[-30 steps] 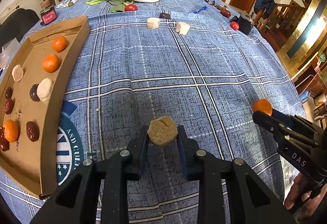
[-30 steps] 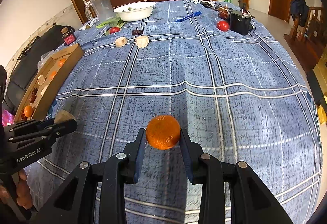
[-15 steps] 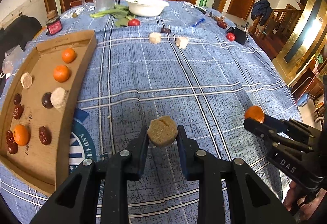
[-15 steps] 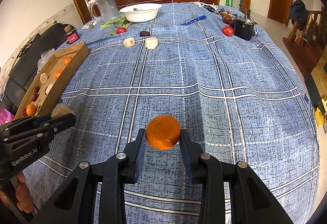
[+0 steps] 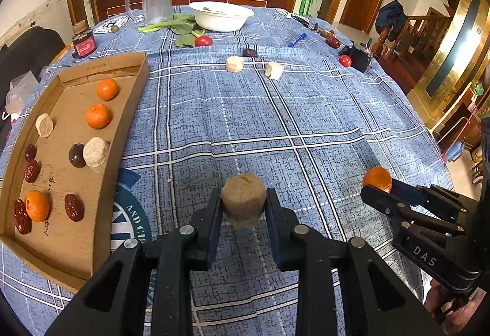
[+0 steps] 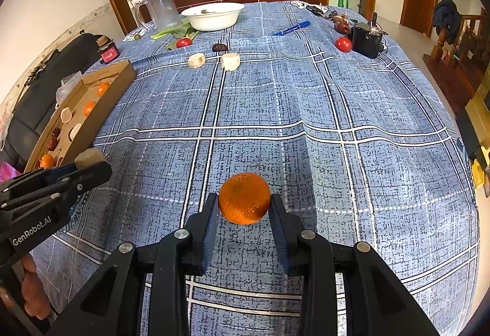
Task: Organize fruits
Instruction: 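Carry the tangerine and round cake toward the cardboard tray with both tools, then lower the tangerine and round cake into the tray with both tools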
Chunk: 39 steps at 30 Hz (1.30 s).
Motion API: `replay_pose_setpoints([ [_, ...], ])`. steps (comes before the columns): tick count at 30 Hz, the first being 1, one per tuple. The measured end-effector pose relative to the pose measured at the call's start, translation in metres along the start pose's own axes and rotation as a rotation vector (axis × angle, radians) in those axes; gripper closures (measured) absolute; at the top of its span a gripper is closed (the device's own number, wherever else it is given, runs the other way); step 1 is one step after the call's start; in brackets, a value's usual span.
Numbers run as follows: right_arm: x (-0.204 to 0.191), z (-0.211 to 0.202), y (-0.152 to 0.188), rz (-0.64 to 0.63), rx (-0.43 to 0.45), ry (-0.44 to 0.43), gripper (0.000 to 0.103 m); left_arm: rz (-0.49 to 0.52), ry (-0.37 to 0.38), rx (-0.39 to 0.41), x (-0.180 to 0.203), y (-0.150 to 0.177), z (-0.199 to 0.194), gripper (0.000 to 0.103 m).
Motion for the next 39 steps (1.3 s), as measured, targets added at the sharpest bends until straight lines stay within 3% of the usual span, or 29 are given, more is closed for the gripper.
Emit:
replay_pose_setpoints([
  [18, -0.050, -0.004, -0.041, -0.074, 0.047, -0.068, 0.068, -0.093, -0.023, 0.099, -0.046, -0.022, -0.044, 0.077],
  [27, -0.110, -0.002, -0.078, -0.168, 0.085, -0.135, 0.067, -0.169, -0.095, 0.146, -0.105, -0.033, -0.068, 0.077],
  [39, -0.203, 0.033, -0.123, -0.292, 0.079, -0.244, 0.067, -0.271, -0.192, 0.113, -0.206, -0.050, -0.069, 0.077],
])
Point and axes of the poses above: each gripper's, at about its wrist camera, not at the fingertips, and z roughly the way its jaws point, x to its right, y to its underside, the point moved 5 cm from there along z, roughly the way its jaws point, and after that the axes turned 6 degrees about y, right-handed, at the moved point
